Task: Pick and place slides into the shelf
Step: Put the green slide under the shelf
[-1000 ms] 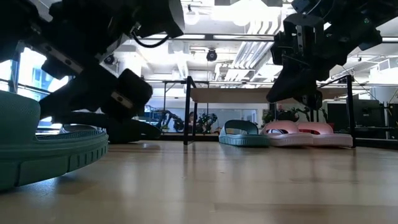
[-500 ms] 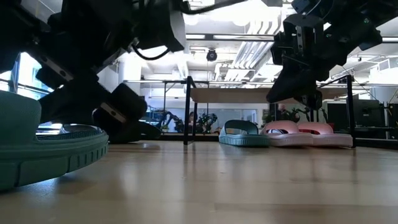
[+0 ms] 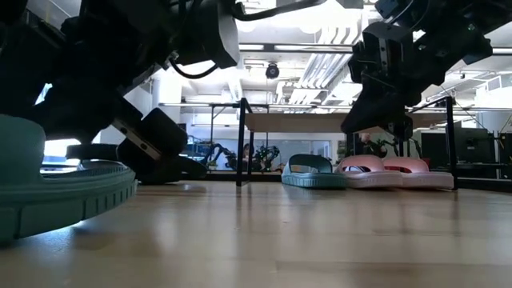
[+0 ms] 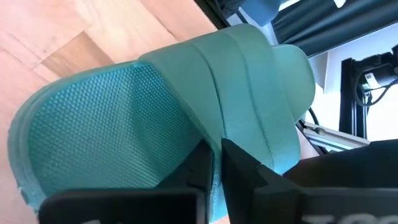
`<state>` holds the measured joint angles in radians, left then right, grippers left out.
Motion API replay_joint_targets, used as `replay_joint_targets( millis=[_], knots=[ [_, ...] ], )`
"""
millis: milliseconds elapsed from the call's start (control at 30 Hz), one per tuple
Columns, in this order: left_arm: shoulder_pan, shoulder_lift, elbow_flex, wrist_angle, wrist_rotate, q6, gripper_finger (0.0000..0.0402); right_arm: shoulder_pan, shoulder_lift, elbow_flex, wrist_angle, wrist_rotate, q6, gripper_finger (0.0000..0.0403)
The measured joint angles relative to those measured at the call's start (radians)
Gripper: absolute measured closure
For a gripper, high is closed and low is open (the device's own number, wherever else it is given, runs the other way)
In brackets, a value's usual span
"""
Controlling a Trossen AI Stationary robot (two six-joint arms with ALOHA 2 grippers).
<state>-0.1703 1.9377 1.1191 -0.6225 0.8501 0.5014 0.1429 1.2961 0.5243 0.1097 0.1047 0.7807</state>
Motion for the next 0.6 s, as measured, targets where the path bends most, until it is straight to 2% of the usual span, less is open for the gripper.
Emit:
replay_joint_targets(
  millis=[200, 433, 600],
  knots=[
    [0.007, 0.0, 0.033, -0.014, -0.033, -0.054, 0.0394, 0.005, 0.0, 0.0, 0.0, 0.06, -0.001, 0.0403],
    [0.042, -0.03, 0.184, -0.067, -0.127, -0.115, 0.0398, 0.031, -0.024, 0.001, -0.008, 0.132, -0.005, 0.0403],
    [0.1, -0.032, 0.348, -0.255, -0.288, -0.094, 0.0399, 0.056, -0.125, 0.001, -0.076, 0.189, -0.022, 0.0403]
  ],
)
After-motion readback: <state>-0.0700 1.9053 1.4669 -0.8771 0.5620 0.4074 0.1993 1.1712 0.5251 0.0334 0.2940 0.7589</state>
